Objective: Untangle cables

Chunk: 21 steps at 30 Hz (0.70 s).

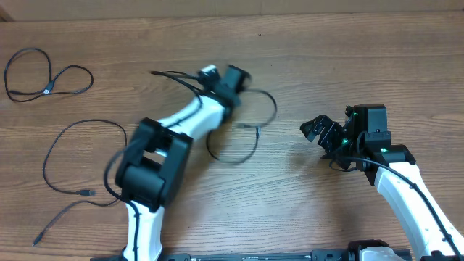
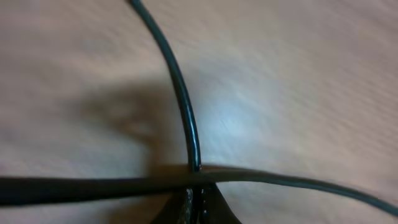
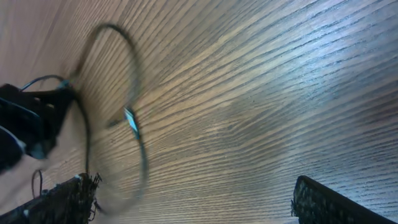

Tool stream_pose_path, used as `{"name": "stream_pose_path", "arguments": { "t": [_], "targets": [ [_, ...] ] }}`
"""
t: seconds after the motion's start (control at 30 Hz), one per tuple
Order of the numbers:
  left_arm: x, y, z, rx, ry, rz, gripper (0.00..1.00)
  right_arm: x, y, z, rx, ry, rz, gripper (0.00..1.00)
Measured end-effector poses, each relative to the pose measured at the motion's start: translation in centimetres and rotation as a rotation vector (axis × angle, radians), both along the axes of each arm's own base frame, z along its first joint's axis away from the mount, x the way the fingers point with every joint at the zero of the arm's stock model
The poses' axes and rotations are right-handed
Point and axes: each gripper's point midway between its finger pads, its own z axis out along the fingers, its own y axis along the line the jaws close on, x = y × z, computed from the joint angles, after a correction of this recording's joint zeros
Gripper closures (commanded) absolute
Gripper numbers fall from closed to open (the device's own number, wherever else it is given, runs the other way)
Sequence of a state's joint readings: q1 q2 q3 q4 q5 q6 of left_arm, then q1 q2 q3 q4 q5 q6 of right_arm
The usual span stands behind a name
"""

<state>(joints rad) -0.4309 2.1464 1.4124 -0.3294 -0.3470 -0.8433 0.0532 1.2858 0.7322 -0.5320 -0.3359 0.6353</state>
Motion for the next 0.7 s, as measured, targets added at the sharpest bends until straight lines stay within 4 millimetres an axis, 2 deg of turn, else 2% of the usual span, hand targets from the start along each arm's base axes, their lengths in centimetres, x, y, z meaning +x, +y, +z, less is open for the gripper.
{"name": "stream_pose_path", "arguments": {
  "t": [0.1,0.2,0.27,0.37,0.47,0.57,0.6,0.7],
  "targets": [
    [3.2,5.8,1.1,0.011,-0.024,0.078,0.96,0.0,0.0,0.0,0.0,0.0,-0.001,0.0],
    [6.6,12.5,3.9,0.016,-0.087,0.156,0.96,0.0,0.0,0.0,0.0,0.0,0.0,0.0],
    [8.3,16.0,6.0,0.024,-0.138,0.191,0.96,0.0,0.0,0.0,0.0,0.0,0.0,0.0],
    [10.1,20.0,8.6,0.042,-0.211,0.217,0.96,0.0,0.0,0.0,0.0,0.0,-0.001,0.0],
    [10.8,22.1,9.6,0.055,-0.246,0.187,0.96,0.0,0.0,0.0,0.0,0.0,0.0,0.0],
    [10.9,22.8,9.5,0.059,-0.236,0.142,0.95,0.0,0.0,0.0,0.0,-0.001,-0.001,0.0],
    [10.9,22.8,9.5,0.061,-0.232,0.118,0.92,0.0,0.0,0.0,0.0,-0.001,0.0,0.0],
    [10.8,22.4,9.2,0.071,-0.213,0.067,0.63,0.0,0.0,0.0,0.0,-0.001,0.0,0.0]
  ]
}}
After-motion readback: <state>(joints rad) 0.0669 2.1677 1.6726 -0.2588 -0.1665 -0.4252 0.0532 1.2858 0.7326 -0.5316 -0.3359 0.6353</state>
